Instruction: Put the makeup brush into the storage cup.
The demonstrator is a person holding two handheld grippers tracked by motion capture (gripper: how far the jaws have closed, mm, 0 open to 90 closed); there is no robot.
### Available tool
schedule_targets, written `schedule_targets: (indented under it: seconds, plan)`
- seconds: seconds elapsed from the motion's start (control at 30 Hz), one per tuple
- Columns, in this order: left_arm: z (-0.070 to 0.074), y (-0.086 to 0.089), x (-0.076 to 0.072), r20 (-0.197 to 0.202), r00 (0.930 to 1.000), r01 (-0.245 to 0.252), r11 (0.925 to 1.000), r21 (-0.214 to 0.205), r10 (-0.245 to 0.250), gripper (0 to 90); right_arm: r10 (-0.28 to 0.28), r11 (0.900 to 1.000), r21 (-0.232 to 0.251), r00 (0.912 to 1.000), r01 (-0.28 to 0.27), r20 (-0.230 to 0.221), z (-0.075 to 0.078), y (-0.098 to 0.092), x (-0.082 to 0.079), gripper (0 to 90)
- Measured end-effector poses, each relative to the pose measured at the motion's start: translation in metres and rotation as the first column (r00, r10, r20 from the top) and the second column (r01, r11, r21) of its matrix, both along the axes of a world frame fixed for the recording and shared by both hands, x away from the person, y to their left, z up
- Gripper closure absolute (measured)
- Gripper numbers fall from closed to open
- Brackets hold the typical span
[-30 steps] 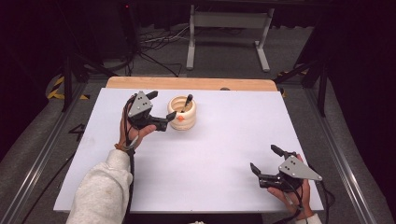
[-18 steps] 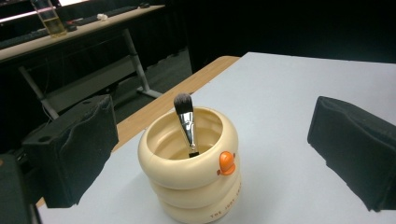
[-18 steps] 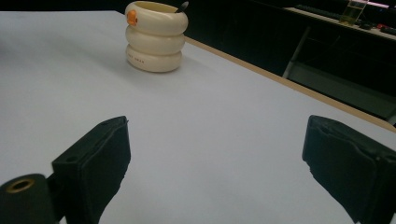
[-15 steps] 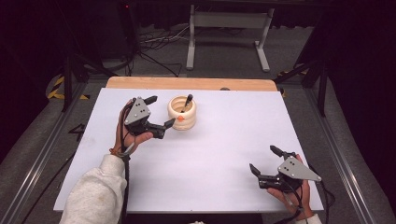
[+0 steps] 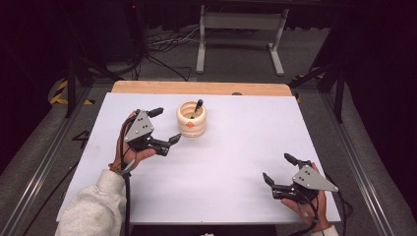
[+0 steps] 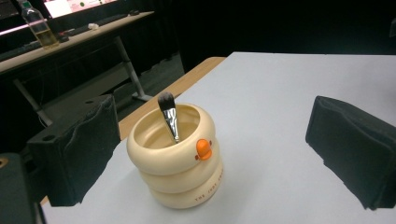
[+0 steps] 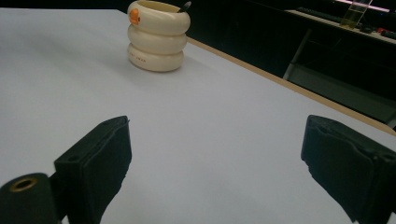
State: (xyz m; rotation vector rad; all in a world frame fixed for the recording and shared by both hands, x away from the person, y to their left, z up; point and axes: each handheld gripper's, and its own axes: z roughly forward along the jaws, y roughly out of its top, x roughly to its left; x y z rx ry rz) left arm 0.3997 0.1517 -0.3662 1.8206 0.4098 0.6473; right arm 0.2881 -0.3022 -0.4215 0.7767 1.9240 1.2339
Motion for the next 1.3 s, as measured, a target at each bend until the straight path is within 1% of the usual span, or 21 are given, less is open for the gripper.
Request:
schedule_targets:
  seconds: [0.17,0.2,0.27,0.37,0.4,0.5,0.53,0.67,0.7,0.77,0.87,1.1,1.17,1.23,1.27,1.3]
  plan:
    - [-0.003,0.006,-0.008,-0.001,1.0000,0.000,1.0000,-0.007,0.000,3.9,-0.003,1.0000,0.002,1.0000,0.003,-0.002,0.000,-0.001,0.000,8.7]
    - [-0.003,0.008,-0.009,-0.002,1.0000,0.002,1.0000,0.002,-0.002,3.8,-0.004,1.0000,0.003,1.0000,0.004,-0.002,0.000,-0.001,0.000,8.7]
    - [-0.003,0.010,-0.011,-0.002,1.0000,-0.002,0.9999,-0.012,0.002,3.4,-0.005,1.0000,0.004,1.0000,0.005,-0.003,0.000,-0.001,0.000,8.7]
    - [-0.004,0.013,-0.016,0.014,0.9999,-0.008,0.9999,0.007,0.008,4.0,-0.004,1.0000,0.004,1.0000,0.004,-0.001,0.000,-0.001,0.000,8.7]
    - [-0.004,0.014,-0.017,0.014,0.9999,-0.007,0.9998,0.016,0.006,4.0,-0.004,1.0000,0.003,1.0000,0.004,-0.001,0.000,-0.001,0.000,8.7]
    - [-0.006,0.016,-0.020,0.016,0.9998,-0.010,0.9996,0.025,0.010,4.3,-0.005,1.0000,0.002,1.0000,0.005,-0.001,0.000,-0.001,0.000,8.7]
    - [-0.007,0.018,-0.023,0.011,0.9999,-0.009,0.9995,0.030,0.009,4.4,-0.004,1.0000,0.002,1.0000,0.004,0.001,0.001,-0.001,0.000,8.7]
    - [-0.009,0.022,-0.026,0.007,1.0000,-0.006,0.9992,0.039,0.006,4.0,-0.006,1.0000,0.001,1.0000,0.006,0.003,0.001,-0.001,0.000,8.7]
    - [-0.010,0.023,-0.027,0.008,0.9999,-0.010,0.9993,0.037,0.010,4.1,-0.005,1.0000,0.003,1.0000,0.005,0.003,0.001,-0.001,0.000,8.7]
    - [-0.010,0.024,-0.030,0.011,0.9999,-0.007,0.9986,0.052,0.006,4.1,-0.003,1.0000,-0.004,1.0000,0.003,-0.001,0.000,0.000,0.000,8.8]
    - [-0.012,0.028,-0.035,0.012,0.9999,-0.004,0.9985,0.054,0.003,4.1,-0.002,1.0000,-0.002,1.0000,0.002,-0.001,0.000,0.000,0.001,8.8]
    - [-0.021,0.036,-0.045,0.001,0.9999,-0.016,0.9974,0.070,0.016,4.5,-0.003,1.0000,-0.004,1.0000,0.003,0.001,0.001,0.000,0.000,8.8]
    - [-0.024,0.039,-0.047,-0.001,0.9999,-0.017,0.9957,0.091,0.017,5.2,-0.002,0.9999,-0.011,1.0000,0.002,0.005,0.000,0.002,-0.001,8.8]
    - [-0.027,0.042,-0.049,-0.001,0.9998,-0.021,0.9946,0.101,0.021,5.1,0.001,1.0000,-0.009,1.0000,-0.001,0.000,0.000,0.002,-0.001,8.8]
    - [-0.029,0.043,-0.051,-0.003,0.9997,-0.023,0.9942,0.105,0.024,5.1,0.001,0.9999,-0.011,1.0000,-0.001,0.001,0.000,0.003,-0.001,8.8]
    - [-0.031,0.044,-0.052,-0.008,0.9996,-0.027,0.9946,0.100,0.028,5.1,0.003,0.9999,-0.012,1.0000,-0.003,-0.001,0.000,0.003,-0.001,8.8]
